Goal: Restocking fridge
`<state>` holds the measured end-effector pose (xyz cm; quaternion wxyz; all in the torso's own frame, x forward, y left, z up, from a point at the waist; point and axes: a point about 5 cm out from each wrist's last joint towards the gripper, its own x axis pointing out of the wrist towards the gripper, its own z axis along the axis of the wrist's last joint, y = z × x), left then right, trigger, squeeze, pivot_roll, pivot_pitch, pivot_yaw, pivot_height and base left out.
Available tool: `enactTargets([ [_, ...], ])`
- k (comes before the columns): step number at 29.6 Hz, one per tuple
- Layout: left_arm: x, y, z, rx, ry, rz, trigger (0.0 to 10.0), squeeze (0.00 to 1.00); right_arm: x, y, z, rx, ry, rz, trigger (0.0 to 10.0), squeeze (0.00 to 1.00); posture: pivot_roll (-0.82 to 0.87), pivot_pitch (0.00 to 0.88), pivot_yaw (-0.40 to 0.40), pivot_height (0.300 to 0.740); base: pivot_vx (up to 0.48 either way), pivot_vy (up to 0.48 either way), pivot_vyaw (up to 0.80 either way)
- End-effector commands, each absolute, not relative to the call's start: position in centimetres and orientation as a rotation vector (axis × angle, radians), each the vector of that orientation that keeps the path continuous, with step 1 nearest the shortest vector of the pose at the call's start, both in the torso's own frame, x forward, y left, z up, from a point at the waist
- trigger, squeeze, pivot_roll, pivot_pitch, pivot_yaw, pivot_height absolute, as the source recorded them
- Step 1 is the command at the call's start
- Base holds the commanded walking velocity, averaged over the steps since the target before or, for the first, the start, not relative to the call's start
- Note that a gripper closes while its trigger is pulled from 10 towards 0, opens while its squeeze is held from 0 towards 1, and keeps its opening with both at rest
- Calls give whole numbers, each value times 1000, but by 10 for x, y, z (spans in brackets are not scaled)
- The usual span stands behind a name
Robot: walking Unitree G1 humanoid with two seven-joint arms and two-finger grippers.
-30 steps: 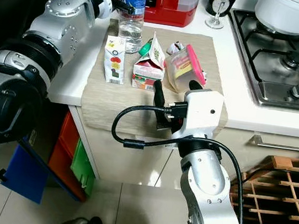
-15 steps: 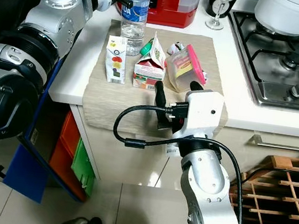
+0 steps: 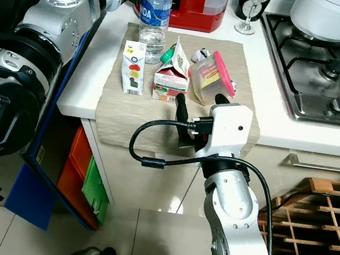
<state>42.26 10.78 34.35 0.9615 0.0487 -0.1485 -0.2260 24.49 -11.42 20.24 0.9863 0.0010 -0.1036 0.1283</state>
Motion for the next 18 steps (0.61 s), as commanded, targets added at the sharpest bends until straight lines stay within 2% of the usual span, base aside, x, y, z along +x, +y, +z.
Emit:
enactTargets([
  [1,421,109,351,90,-323,-469,10000,1000,246,-116,201,7,-208,253,10000,0,-298,83,44,740,0,0,0],
  [18,419,91,350,51,-319,-552,10000,1000,246,-115,199,4,-213,252,10000,0,-301,81,56,740,0,0,0],
])
